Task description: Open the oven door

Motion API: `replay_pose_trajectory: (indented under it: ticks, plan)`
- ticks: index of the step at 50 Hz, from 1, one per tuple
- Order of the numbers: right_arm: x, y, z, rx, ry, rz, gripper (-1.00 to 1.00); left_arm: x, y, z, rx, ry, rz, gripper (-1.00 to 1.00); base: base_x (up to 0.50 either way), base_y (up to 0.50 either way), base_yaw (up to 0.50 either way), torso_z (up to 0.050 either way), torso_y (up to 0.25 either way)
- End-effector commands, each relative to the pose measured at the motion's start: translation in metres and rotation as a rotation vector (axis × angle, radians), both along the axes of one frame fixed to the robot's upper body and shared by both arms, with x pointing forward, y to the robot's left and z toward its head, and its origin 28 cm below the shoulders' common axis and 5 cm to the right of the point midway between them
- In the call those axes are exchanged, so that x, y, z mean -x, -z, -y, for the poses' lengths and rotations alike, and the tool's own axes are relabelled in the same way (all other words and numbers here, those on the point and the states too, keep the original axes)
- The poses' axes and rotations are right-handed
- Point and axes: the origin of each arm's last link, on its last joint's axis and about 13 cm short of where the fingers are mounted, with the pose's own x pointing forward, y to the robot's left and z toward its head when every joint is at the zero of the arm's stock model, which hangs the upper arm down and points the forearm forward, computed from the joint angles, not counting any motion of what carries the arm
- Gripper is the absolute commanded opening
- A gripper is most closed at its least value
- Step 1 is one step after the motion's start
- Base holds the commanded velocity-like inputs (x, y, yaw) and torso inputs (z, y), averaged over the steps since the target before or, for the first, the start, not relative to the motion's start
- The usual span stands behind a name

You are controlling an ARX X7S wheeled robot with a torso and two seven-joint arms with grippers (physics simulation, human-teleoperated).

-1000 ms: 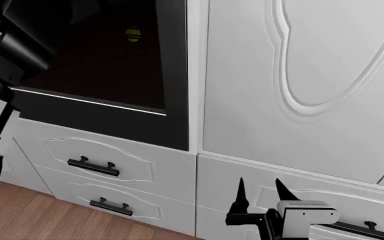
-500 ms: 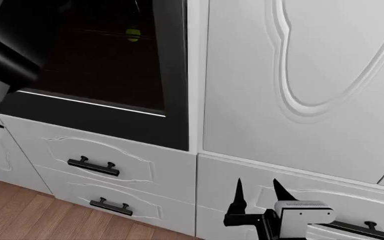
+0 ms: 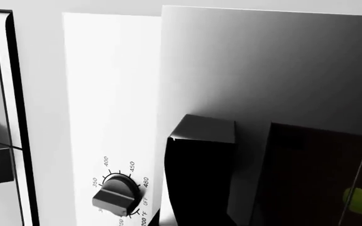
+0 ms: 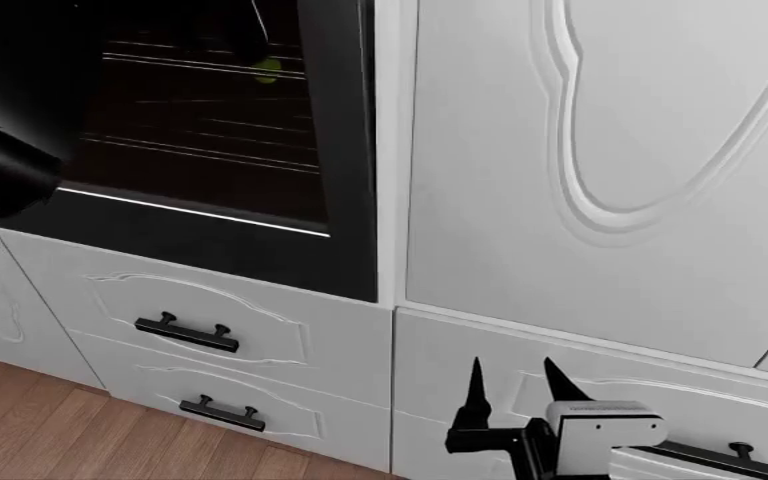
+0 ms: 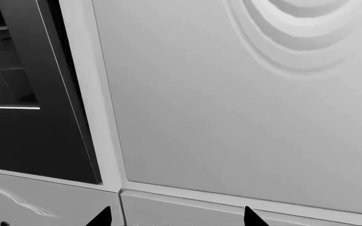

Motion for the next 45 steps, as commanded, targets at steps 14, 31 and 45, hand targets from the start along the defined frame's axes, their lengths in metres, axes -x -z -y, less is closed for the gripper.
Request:
replay_pose_trajectory:
  ticks: [14, 31, 45]
  plan:
    - [0.0, 0.0, -0.001, 0.006, -0.002, -0.003, 1.0, 0.029, -0.017, 0.007, -0.048, 0.037, 0.158, -1.0, 0.0, 0.0, 0.0, 0.001, 0.004]
    - [0.0, 0.0, -0.001, 0.007, -0.002, 0.001, 1.0, 0.049, -0.024, 0.009, -0.049, 0.056, 0.199, -1.0, 0.0, 0.0, 0.0, 0.001, 0.004]
    - [0.001, -0.001, -0.001, 0.008, -0.002, 0.002, 1.0, 0.065, -0.023, 0.003, -0.045, 0.05, 0.213, -1.0, 0.0, 0.0, 0.0, 0.001, 0.005]
